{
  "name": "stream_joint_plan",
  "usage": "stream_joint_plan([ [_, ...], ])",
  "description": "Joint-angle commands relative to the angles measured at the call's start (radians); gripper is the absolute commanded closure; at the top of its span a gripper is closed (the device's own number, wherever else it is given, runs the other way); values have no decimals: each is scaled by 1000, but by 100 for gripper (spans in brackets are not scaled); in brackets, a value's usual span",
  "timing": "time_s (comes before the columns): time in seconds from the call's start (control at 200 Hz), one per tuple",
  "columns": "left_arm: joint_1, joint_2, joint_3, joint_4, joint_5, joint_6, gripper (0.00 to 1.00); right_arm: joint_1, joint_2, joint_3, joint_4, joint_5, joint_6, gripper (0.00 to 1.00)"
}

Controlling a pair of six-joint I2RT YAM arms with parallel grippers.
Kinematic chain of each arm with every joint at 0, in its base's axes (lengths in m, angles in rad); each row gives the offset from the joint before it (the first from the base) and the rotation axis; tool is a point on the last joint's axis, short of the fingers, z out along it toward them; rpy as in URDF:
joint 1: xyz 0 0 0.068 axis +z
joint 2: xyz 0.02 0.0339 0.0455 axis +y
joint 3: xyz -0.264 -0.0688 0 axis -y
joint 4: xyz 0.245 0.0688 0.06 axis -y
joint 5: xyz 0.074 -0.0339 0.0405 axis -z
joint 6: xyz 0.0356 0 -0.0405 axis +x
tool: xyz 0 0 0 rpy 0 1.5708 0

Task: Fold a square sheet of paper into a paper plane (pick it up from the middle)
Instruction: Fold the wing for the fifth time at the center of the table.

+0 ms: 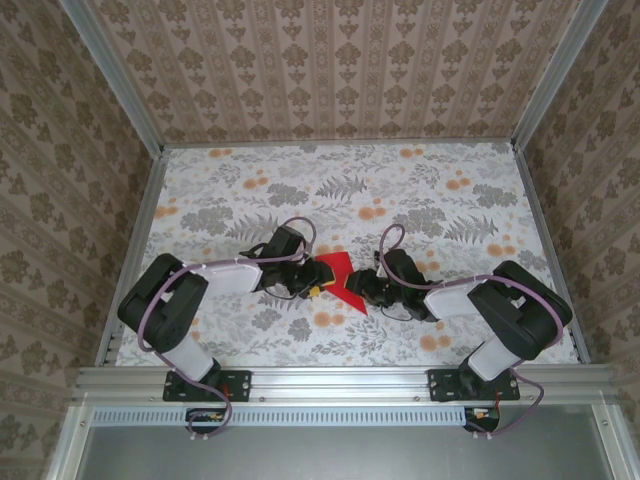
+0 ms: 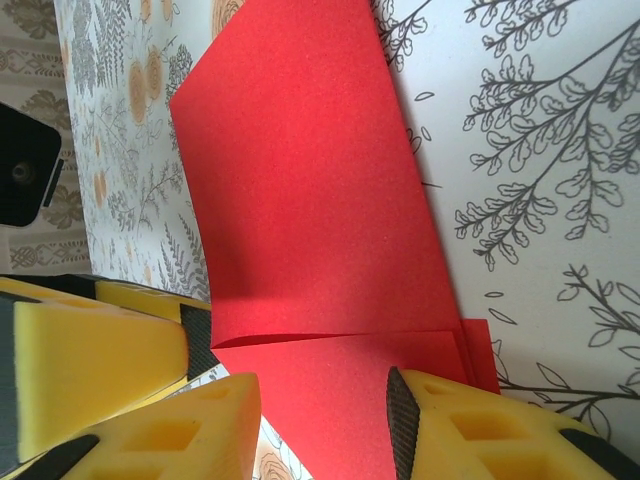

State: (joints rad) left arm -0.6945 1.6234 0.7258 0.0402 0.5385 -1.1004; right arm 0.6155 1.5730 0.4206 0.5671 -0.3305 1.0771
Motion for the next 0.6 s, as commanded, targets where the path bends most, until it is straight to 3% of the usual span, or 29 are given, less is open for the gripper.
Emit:
stream_joint_plan([
  [0.0, -8, 18, 24, 22, 21, -9, 59, -19, 24, -29, -70, 10, -26, 59],
  [0.09, -10, 26, 22, 48, 31, -19, 63, -22, 23, -28, -65, 3, -38, 58],
  [0.27, -16, 31, 22, 101, 43, -30, 83, -20, -16, -25, -55, -29, -147, 49],
  [0.44, -22, 24, 21, 106, 35, -40, 96, -17, -122, 25, -195, 35, -330, 40],
  [0.595, -26, 21, 30, 90, 31, -52, 100, 11, -257, 14, -244, 136, -522, 36],
])
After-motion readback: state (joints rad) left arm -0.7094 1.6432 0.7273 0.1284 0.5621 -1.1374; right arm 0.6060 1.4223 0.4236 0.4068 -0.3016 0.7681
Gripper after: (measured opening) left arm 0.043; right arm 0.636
